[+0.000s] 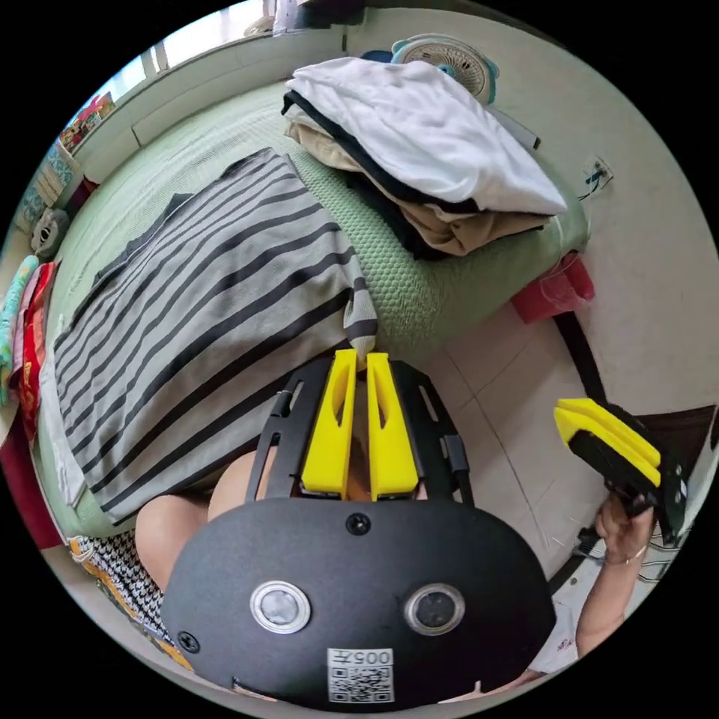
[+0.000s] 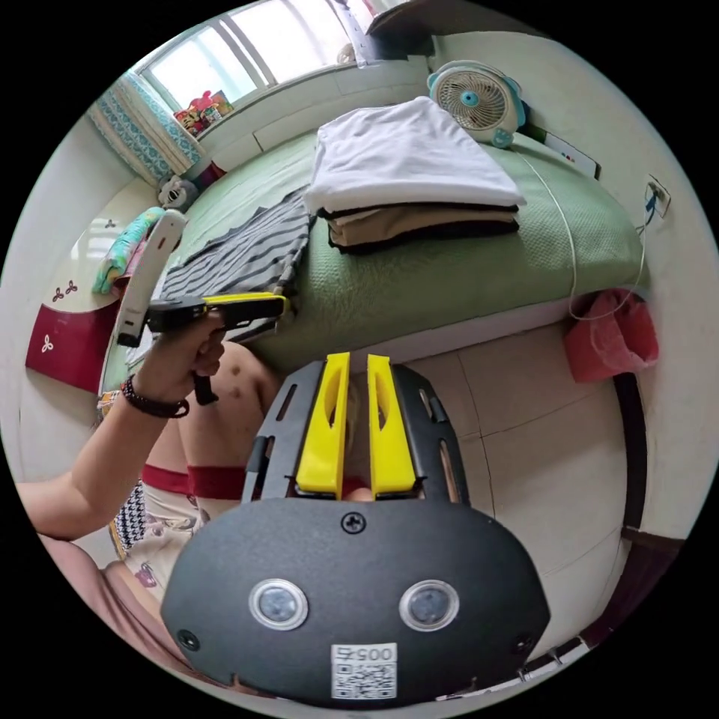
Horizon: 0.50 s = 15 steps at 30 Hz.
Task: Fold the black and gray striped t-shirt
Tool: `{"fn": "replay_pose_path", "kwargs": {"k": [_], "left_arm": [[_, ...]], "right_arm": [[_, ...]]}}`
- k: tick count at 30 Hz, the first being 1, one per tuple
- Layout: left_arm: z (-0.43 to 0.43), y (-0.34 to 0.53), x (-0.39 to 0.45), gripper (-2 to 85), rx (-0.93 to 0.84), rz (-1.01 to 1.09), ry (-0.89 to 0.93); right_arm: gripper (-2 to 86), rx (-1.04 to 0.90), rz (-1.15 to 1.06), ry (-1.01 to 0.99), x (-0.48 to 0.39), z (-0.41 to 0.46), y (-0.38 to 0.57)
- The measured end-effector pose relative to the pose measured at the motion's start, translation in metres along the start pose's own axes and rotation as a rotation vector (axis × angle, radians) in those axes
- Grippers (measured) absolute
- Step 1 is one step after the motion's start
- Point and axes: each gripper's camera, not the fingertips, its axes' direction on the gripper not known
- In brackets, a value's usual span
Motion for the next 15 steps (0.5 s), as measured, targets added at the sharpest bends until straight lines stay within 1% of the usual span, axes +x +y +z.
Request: {"fn": "replay_pose_path", "kwargs": {"k": [2,5,9,12,15], "left_arm": [[-0.031,0.012,-0.023,3.9,0.065,-0.010,0.078],[-0.058,0.026,-0.051,3.7,0.118,-0.029,0.095],[-0.073,0.039,-0.081,3.6,0.142,-0.048,0.120],[-0.082,0.050,-0.101,3.5,0.165,-0.057,0.122],[-0.086,0.057,-0.120,3.6,0.171,-0.070,0.144]], "right_arm": [[4.2,0.014,-0.025,-0.022,-0.007,-0.004,-0.024],[4.9,0.034,-0.080,-0.101,-0.026,-0.013,-0.078],[10.0,-0.022,-0.155,-0.253,-0.058,0.002,-0.172],[12.7,-0.121,-0.127,-0.222,-0.074,0.043,-0.239],[13.5,-0.219,-0.071,-0.164,-0.081,0.093,-0.290]]}}
